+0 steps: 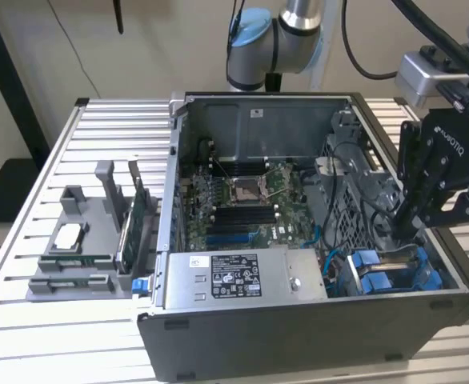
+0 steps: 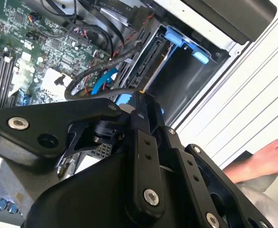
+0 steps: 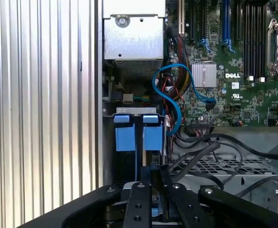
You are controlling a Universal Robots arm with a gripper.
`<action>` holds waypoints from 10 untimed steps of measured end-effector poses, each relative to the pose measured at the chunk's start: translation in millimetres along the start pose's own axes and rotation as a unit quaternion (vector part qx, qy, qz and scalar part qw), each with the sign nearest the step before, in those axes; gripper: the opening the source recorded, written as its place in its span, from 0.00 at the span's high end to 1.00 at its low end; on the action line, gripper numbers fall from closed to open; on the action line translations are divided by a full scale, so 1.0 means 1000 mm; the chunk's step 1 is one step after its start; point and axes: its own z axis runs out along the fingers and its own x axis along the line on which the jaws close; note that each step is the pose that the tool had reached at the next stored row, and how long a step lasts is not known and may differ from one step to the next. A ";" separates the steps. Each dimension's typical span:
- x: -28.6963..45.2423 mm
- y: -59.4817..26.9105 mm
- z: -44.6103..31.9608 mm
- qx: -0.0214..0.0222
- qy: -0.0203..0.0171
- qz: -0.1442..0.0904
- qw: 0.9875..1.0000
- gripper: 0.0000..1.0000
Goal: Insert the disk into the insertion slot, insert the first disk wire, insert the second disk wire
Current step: 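Insert the first disk wire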
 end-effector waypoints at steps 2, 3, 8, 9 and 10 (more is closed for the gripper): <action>0.0001 0.0000 0.0003 0.000 0.002 0.000 1.000 0.81; 0.0001 0.0000 0.0003 0.000 0.004 0.000 1.000 0.81; 0.0017 -0.0001 0.0017 0.000 0.012 0.001 1.000 0.81; 0.0020 -0.0002 0.0024 0.000 0.014 0.001 1.000 0.81; 0.0024 -0.0003 0.0035 0.001 0.014 0.001 1.000 0.81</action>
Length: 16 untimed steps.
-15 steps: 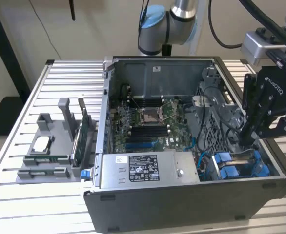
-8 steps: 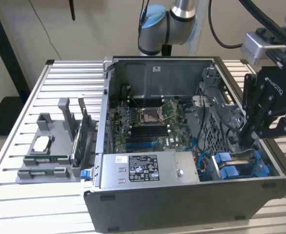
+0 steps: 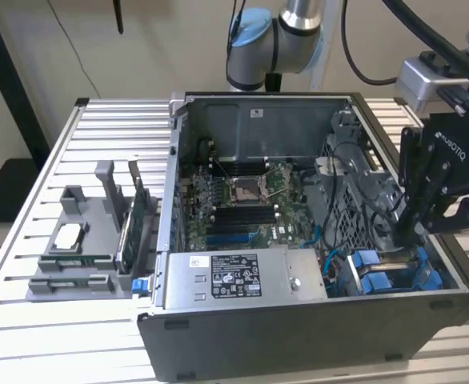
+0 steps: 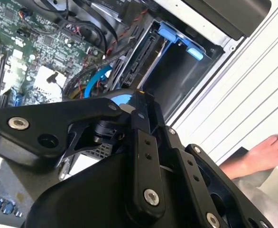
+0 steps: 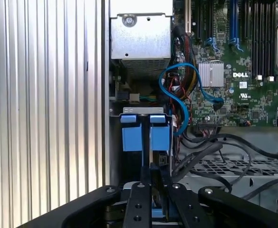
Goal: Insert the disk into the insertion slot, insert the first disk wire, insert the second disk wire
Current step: 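Insert the first disk wire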
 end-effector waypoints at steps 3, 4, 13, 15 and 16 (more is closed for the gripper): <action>0.0000 -0.0015 0.0040 0.001 0.001 0.000 1.000 0.81; 0.0000 -0.0021 0.0049 0.001 0.000 0.000 1.000 0.81; -0.0007 -0.0119 0.0101 0.001 -0.021 -0.002 1.000 0.81; -0.0008 -0.0134 0.0106 0.001 -0.031 -0.003 1.000 0.81; -0.0009 -0.0145 0.0114 0.001 -0.033 -0.003 0.999 0.81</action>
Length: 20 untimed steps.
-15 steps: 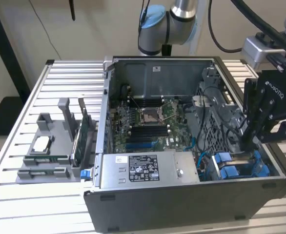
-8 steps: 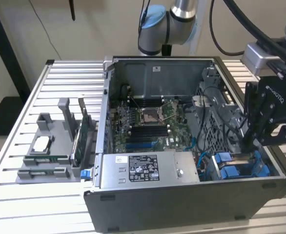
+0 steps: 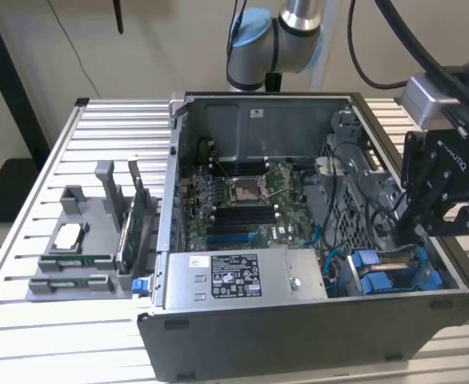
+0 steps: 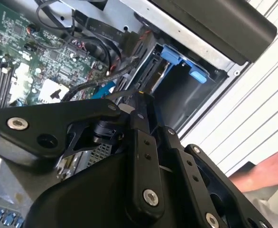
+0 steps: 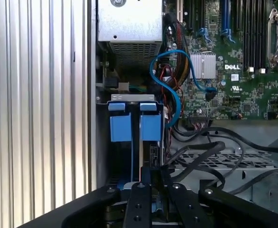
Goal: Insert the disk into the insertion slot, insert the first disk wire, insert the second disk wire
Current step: 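Insert the first disk wire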
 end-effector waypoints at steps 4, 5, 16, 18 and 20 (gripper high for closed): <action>0.0001 -0.0033 0.0043 0.001 0.000 -0.002 1.000 0.81; 0.0002 -0.0034 0.0052 0.001 0.000 -0.002 1.000 0.81; 0.0017 -0.0039 0.0161 0.023 -0.001 -0.002 1.000 0.81; 0.0017 -0.0041 0.0173 0.024 -0.001 -0.002 1.000 0.81; 0.0017 -0.0040 0.0178 0.024 -0.001 -0.002 1.000 0.81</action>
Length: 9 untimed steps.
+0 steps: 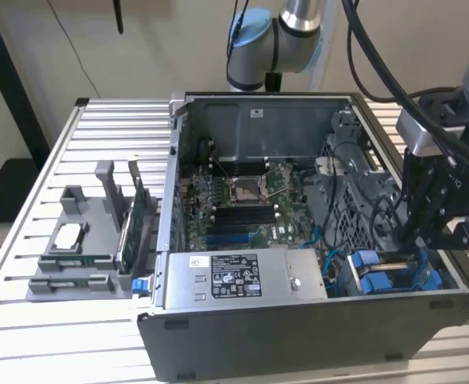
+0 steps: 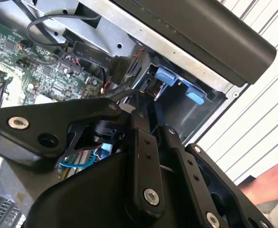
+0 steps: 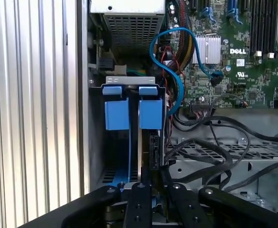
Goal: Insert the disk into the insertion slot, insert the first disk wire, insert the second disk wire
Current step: 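Insert the first disk wire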
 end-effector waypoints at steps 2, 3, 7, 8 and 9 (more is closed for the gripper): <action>0.0000 0.0000 0.0002 0.000 0.000 0.000 1.000 0.81; -0.0001 0.0000 0.0004 0.000 0.000 0.001 1.000 0.81; -0.0004 0.0000 0.0009 0.000 0.000 0.001 1.000 0.81; -0.0005 0.0000 0.0012 0.000 0.000 0.001 1.000 0.81; -0.0006 0.0000 0.0016 0.000 0.000 0.001 1.000 0.81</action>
